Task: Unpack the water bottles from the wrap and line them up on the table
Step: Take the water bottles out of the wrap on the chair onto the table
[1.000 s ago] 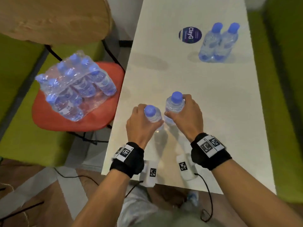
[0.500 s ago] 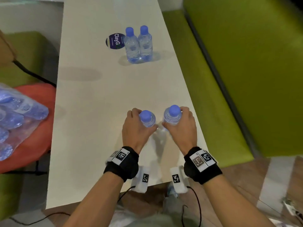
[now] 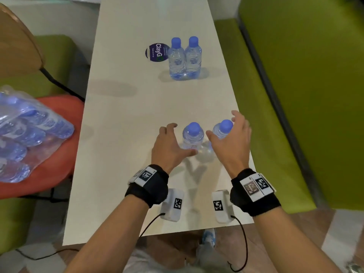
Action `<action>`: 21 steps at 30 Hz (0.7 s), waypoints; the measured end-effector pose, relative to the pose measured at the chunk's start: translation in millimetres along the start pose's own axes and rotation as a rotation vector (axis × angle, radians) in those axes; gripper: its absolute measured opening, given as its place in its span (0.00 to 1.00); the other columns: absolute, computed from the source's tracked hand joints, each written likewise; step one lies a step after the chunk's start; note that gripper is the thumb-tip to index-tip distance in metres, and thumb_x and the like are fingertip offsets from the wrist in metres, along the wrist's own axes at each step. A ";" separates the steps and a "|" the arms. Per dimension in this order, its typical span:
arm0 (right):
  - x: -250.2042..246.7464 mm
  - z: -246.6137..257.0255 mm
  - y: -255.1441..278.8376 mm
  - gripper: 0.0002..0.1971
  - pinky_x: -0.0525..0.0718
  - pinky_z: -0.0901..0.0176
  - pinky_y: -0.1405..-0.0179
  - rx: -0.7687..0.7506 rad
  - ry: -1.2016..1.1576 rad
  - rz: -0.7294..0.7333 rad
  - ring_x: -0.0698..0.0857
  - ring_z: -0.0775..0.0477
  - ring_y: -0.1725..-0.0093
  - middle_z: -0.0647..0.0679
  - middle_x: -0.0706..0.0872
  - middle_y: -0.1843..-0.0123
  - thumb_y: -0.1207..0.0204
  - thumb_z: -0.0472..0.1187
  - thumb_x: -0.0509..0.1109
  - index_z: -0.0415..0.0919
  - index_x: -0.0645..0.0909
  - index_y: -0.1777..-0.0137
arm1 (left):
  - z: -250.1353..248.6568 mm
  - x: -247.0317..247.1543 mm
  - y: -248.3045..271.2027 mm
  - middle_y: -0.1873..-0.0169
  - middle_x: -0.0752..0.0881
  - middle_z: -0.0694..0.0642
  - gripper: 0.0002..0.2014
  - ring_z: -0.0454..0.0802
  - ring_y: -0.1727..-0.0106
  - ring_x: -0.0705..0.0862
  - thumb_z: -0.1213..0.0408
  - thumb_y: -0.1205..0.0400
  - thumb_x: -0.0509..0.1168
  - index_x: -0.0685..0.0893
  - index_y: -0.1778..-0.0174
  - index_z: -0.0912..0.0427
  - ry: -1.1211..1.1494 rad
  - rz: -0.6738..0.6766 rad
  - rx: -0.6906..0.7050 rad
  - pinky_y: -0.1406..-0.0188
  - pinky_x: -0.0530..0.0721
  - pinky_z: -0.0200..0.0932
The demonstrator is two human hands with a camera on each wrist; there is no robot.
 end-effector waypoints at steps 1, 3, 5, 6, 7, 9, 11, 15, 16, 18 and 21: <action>-0.7 13.6 1.0 0.38 0.75 0.48 0.32 -0.058 -0.012 -0.034 0.71 0.44 0.31 0.47 0.75 0.31 0.31 0.50 0.79 0.44 0.67 0.23 | 11.0 -9.2 2.7 0.33 0.73 0.51 0.49 0.51 0.35 0.79 0.42 0.39 0.81 0.67 0.24 0.50 0.000 -0.013 -0.014 0.43 0.82 0.51; 4.7 48.5 5.4 0.33 0.75 0.46 0.33 -0.203 -0.046 -0.078 0.71 0.45 0.32 0.48 0.76 0.32 0.29 0.49 0.77 0.43 0.71 0.26 | 37.1 -33.6 9.0 0.33 0.74 0.49 0.44 0.51 0.38 0.81 0.41 0.36 0.79 0.69 0.25 0.48 0.024 -0.081 -0.058 0.43 0.82 0.50; 20.3 87.2 12.8 0.28 0.72 0.52 0.32 -0.351 -0.064 -0.079 0.72 0.46 0.32 0.48 0.79 0.35 0.29 0.49 0.76 0.42 0.75 0.30 | 68.7 -61.8 16.4 0.34 0.75 0.49 0.40 0.51 0.40 0.82 0.41 0.33 0.77 0.70 0.27 0.47 0.038 -0.156 -0.120 0.43 0.82 0.49; 31.2 106.3 17.6 0.26 0.69 0.55 0.32 -0.417 -0.061 -0.074 0.72 0.46 0.33 0.48 0.80 0.36 0.29 0.49 0.76 0.42 0.77 0.32 | 86.1 -77.0 21.0 0.34 0.75 0.50 0.39 0.52 0.41 0.83 0.41 0.32 0.77 0.71 0.27 0.48 0.038 -0.194 -0.157 0.43 0.82 0.50; 44.6 123.9 22.9 0.25 0.67 0.57 0.33 -0.472 -0.066 -0.057 0.72 0.46 0.33 0.48 0.80 0.37 0.29 0.49 0.75 0.42 0.78 0.34 | 104.8 -92.5 25.6 0.35 0.75 0.50 0.37 0.53 0.41 0.83 0.41 0.31 0.76 0.72 0.28 0.48 0.034 -0.236 -0.195 0.43 0.83 0.51; 77.9 155.5 36.2 0.22 0.68 0.58 0.35 -0.549 -0.110 0.050 0.72 0.46 0.35 0.48 0.81 0.39 0.28 0.47 0.75 0.42 0.79 0.36 | 142.0 -125.6 37.4 0.36 0.76 0.51 0.34 0.54 0.42 0.84 0.43 0.29 0.75 0.74 0.29 0.50 0.025 -0.344 -0.267 0.42 0.82 0.53; 117.6 182.5 53.1 0.19 0.70 0.62 0.38 -0.640 -0.111 0.206 0.74 0.44 0.36 0.47 0.81 0.41 0.27 0.45 0.74 0.41 0.80 0.38 | 176.8 -159.6 49.1 0.37 0.77 0.52 0.30 0.54 0.40 0.83 0.46 0.26 0.74 0.76 0.31 0.53 0.004 -0.447 -0.336 0.42 0.80 0.48; 200.6 222.4 86.3 0.16 0.70 0.65 0.42 -0.807 -0.015 0.494 0.76 0.42 0.39 0.46 0.82 0.43 0.26 0.42 0.73 0.40 0.82 0.40 | 233.4 -220.0 71.6 0.36 0.79 0.54 0.26 0.56 0.38 0.81 0.49 0.22 0.70 0.77 0.31 0.57 -0.080 -0.579 -0.449 0.42 0.77 0.50; 220.4 231.4 92.1 0.15 0.74 0.61 0.41 -0.838 0.012 0.546 0.76 0.41 0.40 0.45 0.82 0.44 0.26 0.42 0.72 0.40 0.82 0.40 | 244.5 -232.5 75.5 0.36 0.79 0.54 0.25 0.56 0.39 0.82 0.49 0.21 0.70 0.77 0.31 0.57 -0.090 -0.605 -0.461 0.41 0.77 0.51; 257.0 248.1 100.8 0.16 0.78 0.50 0.41 -0.886 0.079 0.631 0.77 0.39 0.41 0.43 0.82 0.45 0.26 0.42 0.71 0.40 0.83 0.39 | 264.1 -251.6 80.2 0.34 0.81 0.54 0.24 0.56 0.37 0.82 0.50 0.20 0.68 0.77 0.30 0.56 -0.121 -0.640 -0.473 0.39 0.78 0.53; 300.4 272.7 104.0 0.19 0.79 0.46 0.41 -0.911 0.161 0.712 0.77 0.36 0.40 0.40 0.81 0.43 0.25 0.41 0.70 0.40 0.81 0.34 | 285.2 -269.8 77.6 0.25 0.77 0.52 0.25 0.53 0.27 0.78 0.51 0.18 0.66 0.77 0.26 0.57 -0.182 -0.659 -0.466 0.34 0.77 0.52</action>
Point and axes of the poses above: each hand's wrist, its own y-axis away from the middle knuckle, its own x-axis out of the palm, z = x × y, the point moved 4 cm from there along -y, towards the middle knuckle
